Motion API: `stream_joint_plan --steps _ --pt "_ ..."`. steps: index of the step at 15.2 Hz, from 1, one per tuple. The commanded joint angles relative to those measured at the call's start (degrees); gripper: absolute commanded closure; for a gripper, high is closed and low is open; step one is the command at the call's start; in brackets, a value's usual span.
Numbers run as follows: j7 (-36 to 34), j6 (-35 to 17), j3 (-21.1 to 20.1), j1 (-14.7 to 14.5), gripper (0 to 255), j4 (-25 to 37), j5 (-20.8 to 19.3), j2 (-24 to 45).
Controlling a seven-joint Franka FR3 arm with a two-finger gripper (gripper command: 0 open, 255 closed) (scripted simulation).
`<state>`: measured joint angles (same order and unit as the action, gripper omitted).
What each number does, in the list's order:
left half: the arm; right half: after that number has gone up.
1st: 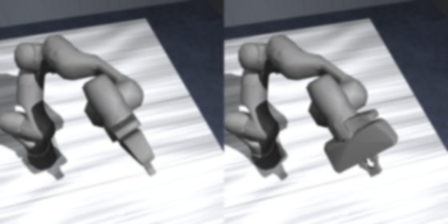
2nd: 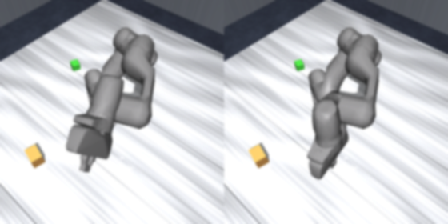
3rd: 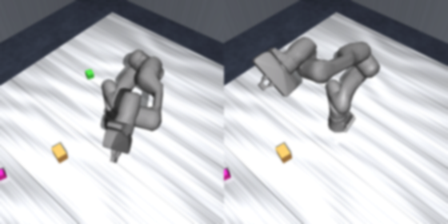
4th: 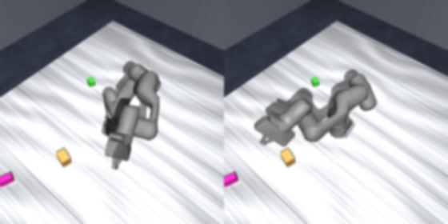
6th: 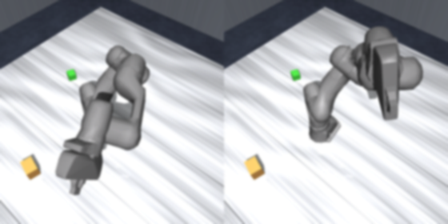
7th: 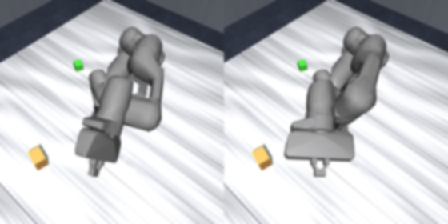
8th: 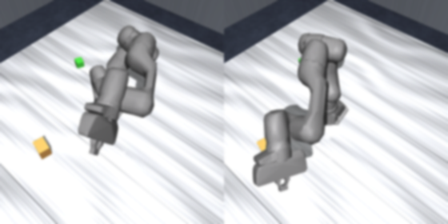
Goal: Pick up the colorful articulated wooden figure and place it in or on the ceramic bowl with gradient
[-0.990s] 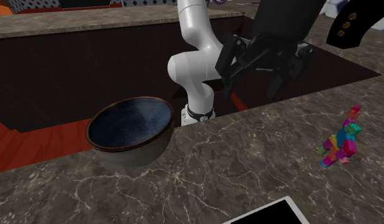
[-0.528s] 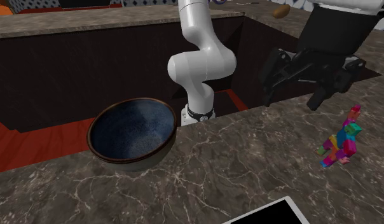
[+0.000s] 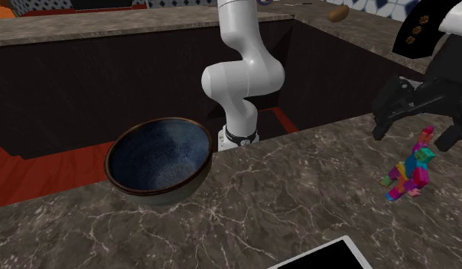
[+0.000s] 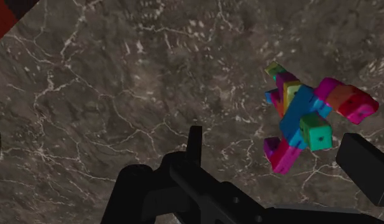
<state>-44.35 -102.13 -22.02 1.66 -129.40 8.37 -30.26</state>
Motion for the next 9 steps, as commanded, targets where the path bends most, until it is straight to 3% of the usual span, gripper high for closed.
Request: stream_joint_plan --steps 1,9 --pt "-5.44 -1.81 -2.45 0.73 0 2.32 0.90 3.47" --pt "-7.83 -8.04 -4.29 0.96 0 -1.23 1.34 5.87"
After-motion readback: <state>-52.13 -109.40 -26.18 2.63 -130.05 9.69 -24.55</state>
